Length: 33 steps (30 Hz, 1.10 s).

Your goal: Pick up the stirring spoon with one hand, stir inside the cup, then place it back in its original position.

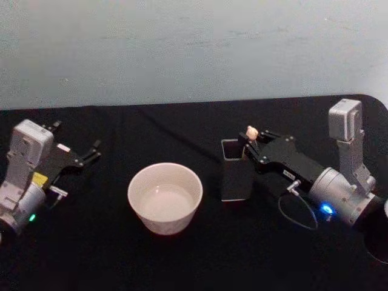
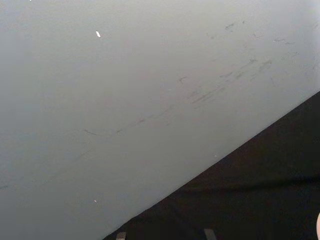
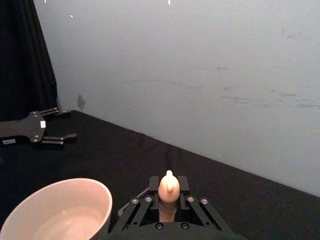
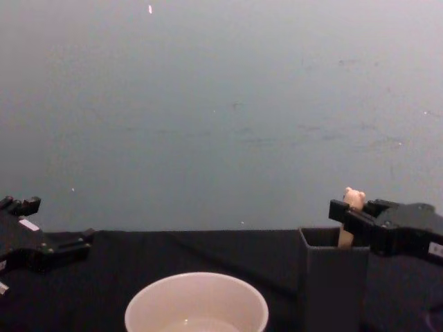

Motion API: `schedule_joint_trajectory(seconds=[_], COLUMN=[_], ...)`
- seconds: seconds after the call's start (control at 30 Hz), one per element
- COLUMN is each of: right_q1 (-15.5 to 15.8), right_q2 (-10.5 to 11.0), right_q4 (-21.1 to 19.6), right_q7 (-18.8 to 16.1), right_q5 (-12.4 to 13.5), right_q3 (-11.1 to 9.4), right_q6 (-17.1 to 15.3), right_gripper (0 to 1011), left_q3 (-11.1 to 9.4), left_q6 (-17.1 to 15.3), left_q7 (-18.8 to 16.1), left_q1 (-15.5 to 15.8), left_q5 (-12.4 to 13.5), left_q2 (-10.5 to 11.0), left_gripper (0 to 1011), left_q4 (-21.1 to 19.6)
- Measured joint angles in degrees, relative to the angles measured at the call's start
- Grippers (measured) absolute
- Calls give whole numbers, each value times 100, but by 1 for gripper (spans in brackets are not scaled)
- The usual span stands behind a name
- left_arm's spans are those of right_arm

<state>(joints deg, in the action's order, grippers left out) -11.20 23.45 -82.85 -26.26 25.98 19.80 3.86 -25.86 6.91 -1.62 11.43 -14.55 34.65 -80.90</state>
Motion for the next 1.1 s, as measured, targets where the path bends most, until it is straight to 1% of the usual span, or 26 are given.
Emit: schedule_joint_trajectory(seconds=[0.43, 0.53, 0.57, 0.73, 0.77, 0.83, 0.87, 1.1], right_q1=[-4, -5, -5, -6, -5, -6, -6, -6], right_q2=[0, 1, 2, 4, 4, 4, 4, 4], right_q4=[0, 0, 0, -2, -3, -4, -4, -5], right_q7=[4, 1, 1, -2, -3, -4, -4, -10], right_q5=[-12, -8, -7, -3, -2, -1, -1, 4], right_q3=[-3, -3, -3, -3, -3, -3, -3, -3], right_q6=[4, 5, 5, 7, 7, 8, 8, 8], right_gripper=[214, 256, 303, 452, 501, 538, 596, 791], left_q3=[0, 0, 0, 0, 0, 0, 0, 0], left_q6=[0, 0, 0, 0, 0, 0, 0, 0], left_q7=[0, 0, 0, 0, 0, 0, 0, 0], left_q1=[0, 0, 0, 0, 0, 0, 0, 0], left_q5=[0, 0, 0, 0, 0, 0, 0, 0], left_q2=[0, 0, 0, 0, 0, 0, 0, 0], left_gripper=[1001, 1001, 1001, 1001, 1001, 1001, 1001, 1002], left_q4=[0, 0, 0, 0, 0, 0, 0, 0])
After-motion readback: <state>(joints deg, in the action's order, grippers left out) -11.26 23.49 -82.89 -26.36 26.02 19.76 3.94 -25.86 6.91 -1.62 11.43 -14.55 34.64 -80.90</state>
